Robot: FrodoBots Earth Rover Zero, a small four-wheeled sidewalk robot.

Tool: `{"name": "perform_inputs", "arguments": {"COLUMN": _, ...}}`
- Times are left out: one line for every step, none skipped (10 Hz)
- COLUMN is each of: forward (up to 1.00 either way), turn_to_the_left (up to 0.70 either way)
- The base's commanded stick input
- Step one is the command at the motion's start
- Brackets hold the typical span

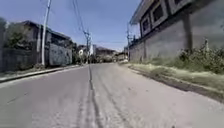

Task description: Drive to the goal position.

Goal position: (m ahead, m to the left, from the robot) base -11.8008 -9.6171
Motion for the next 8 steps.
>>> {"name": "perform_inputs", "arguments": {"forward": 1.00, "turn_to_the_left": -0.14}}
{"name": "perform_inputs", "arguments": {"forward": 1.00, "turn_to_the_left": -0.06}}
{"name": "perform_inputs", "arguments": {"forward": 1.00, "turn_to_the_left": 0.01}}
{"name": "perform_inputs", "arguments": {"forward": 1.00, "turn_to_the_left": 0.02}}
{"name": "perform_inputs", "arguments": {"forward": 1.00, "turn_to_the_left": 0.02}}
{"name": "perform_inputs", "arguments": {"forward": 1.00, "turn_to_the_left": 0.02}}
{"name": "perform_inputs", "arguments": {"forward": 1.00, "turn_to_the_left": 0.02}}
{"name": "perform_inputs", "arguments": {"forward": 1.00, "turn_to_the_left": 0.02}}
